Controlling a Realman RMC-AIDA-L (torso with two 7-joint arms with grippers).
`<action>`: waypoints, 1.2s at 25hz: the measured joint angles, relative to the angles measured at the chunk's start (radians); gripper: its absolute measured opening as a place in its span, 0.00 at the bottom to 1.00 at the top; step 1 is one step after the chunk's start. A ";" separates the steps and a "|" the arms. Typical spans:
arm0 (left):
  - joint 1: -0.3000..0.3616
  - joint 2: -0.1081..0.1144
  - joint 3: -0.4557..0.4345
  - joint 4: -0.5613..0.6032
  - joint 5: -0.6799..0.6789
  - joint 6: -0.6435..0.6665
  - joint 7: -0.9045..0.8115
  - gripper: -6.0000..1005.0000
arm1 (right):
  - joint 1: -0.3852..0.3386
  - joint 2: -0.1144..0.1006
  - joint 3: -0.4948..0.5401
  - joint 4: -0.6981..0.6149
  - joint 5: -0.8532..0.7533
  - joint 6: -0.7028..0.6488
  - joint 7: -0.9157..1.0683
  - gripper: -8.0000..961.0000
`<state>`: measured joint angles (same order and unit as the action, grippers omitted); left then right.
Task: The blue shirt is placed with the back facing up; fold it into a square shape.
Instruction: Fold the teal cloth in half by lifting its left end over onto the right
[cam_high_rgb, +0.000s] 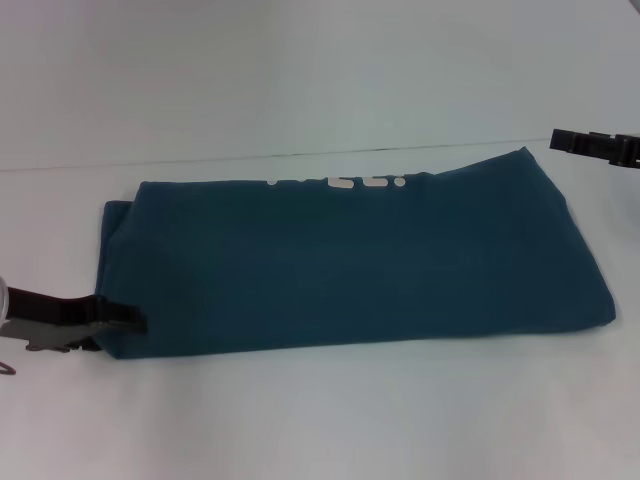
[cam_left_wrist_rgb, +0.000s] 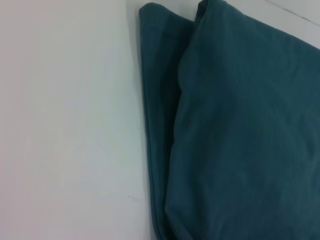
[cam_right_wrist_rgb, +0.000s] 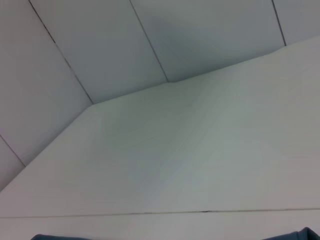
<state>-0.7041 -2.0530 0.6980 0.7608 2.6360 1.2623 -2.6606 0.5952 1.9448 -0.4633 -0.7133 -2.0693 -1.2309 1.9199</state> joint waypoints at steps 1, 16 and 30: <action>0.000 0.000 0.000 0.000 0.000 0.000 0.000 0.75 | 0.000 0.000 0.000 0.000 0.000 0.000 0.000 0.85; -0.012 -0.005 0.011 -0.001 0.001 -0.002 0.003 0.74 | 0.000 0.000 0.000 0.000 0.000 0.001 -0.001 0.85; -0.010 -0.006 0.037 0.016 0.009 -0.016 0.003 0.68 | 0.000 0.002 0.000 0.000 0.002 -0.004 -0.001 0.85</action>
<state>-0.7140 -2.0586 0.7347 0.7769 2.6446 1.2465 -2.6574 0.5952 1.9470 -0.4633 -0.7133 -2.0677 -1.2353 1.9189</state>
